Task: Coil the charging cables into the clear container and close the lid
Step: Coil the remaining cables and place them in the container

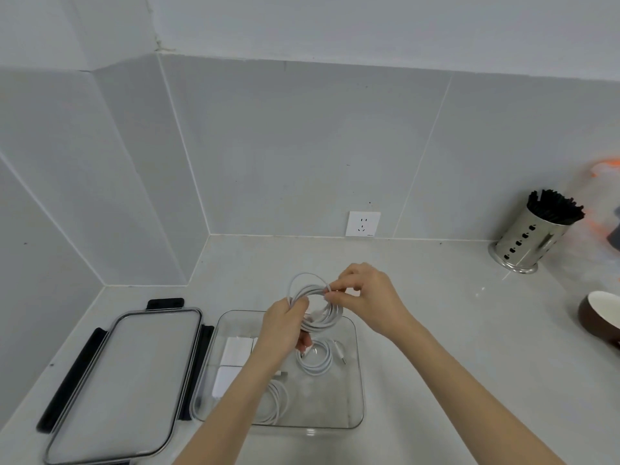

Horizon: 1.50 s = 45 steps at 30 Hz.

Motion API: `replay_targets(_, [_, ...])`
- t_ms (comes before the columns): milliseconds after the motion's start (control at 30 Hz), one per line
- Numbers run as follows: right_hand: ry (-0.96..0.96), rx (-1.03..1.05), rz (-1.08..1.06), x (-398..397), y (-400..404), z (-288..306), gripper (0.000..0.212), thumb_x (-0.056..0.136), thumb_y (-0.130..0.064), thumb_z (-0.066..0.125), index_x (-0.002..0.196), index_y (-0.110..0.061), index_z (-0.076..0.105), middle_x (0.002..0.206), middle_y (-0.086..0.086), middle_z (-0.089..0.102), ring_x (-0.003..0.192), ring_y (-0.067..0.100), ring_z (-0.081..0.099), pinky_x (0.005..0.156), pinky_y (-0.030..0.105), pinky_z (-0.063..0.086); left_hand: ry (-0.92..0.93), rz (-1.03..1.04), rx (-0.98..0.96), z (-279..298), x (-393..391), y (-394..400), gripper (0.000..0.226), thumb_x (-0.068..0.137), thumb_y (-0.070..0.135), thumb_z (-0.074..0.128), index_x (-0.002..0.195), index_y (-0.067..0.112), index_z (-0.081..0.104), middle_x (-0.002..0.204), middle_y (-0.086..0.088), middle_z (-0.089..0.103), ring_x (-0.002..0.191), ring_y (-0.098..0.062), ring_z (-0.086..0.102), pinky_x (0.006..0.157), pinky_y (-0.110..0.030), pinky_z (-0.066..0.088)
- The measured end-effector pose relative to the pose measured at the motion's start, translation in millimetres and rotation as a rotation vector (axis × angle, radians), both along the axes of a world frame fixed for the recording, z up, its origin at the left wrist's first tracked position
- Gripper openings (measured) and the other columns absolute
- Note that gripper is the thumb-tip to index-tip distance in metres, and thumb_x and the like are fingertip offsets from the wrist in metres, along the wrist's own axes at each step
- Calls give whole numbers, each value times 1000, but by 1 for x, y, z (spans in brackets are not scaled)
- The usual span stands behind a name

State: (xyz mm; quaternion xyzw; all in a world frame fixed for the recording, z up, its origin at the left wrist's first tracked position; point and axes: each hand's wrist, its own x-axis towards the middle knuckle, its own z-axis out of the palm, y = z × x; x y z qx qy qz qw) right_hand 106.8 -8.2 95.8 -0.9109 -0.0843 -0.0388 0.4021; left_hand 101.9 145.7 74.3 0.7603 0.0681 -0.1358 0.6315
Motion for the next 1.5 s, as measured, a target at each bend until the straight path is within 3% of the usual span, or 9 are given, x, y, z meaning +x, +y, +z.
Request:
replay_targets(233, [-97,132,-134,2,5,-15,2,78,-16,71,77,-17,73,104,-7,55,96,-3,52,77,8,37,-75,-28,-45,10,0,-5,29,91,17,44,63,10,43,50,-8,44,32,-13,48,37,-21,37])
replay_targets(400, [30,474,-154,-3,12,-12,45,81,-6,65,107,-36,45,109,-9,58,78,16,69,68,27,55,-104,-30,-80,13,-2,-6,28,93,17,43,67,7,45,48,-6,46,32,-13,48,36,-21,37])
replay_targets(567, [345,601,-60,-1,10,-7,12,89,-15,55,98,-14,64,74,-3,70,58,10,57,52,19,43,-124,-33,-100,16,-5,-7,34,94,18,41,62,13,48,42,-6,49,31,-11,45,36,-19,37])
replay_targets(733, [483,710,-41,2,4,-13,15,90,-23,55,88,-13,65,62,0,57,44,9,36,41,18,26,-68,-8,-119,16,-6,-8,34,94,17,42,61,11,45,39,-1,46,30,-12,45,36,-18,36])
replay_targets(833, [556,942,-34,4,2,-13,36,95,-33,41,90,-8,66,62,5,58,44,14,46,39,23,37,-46,3,-156,20,-5,-9,33,94,17,43,62,10,43,40,0,47,30,-11,44,36,-18,36])
replay_targets(933, [539,1085,-2,5,-2,-12,34,92,-14,33,94,-1,64,79,13,61,67,22,61,56,29,53,-26,37,-224,27,-4,-7,31,93,17,45,63,10,44,46,-3,46,31,-11,44,36,-20,38])
replay_targets(1033, [363,767,-25,3,-6,-15,25,89,-1,45,91,-9,68,89,4,67,83,9,65,72,16,52,-7,51,-297,34,-4,-5,30,93,17,45,64,10,43,44,0,45,33,-12,43,36,-19,37])
replay_targets(1267, [-135,153,-113,13,-29,-25,10,88,-13,59,86,-10,68,78,2,62,67,-1,56,66,9,41,-8,9,-338,43,-8,-2,27,92,19,48,67,10,43,42,3,44,33,-13,42,36,-21,35])
replay_targets(1500, [-135,43,-176,16,-50,-16,16,89,-17,59,81,-7,69,66,-4,62,64,-2,54,62,6,39,34,-98,-295,36,-9,-2,27,92,22,50,69,11,42,44,6,41,31,-9,36,34,-16,28])
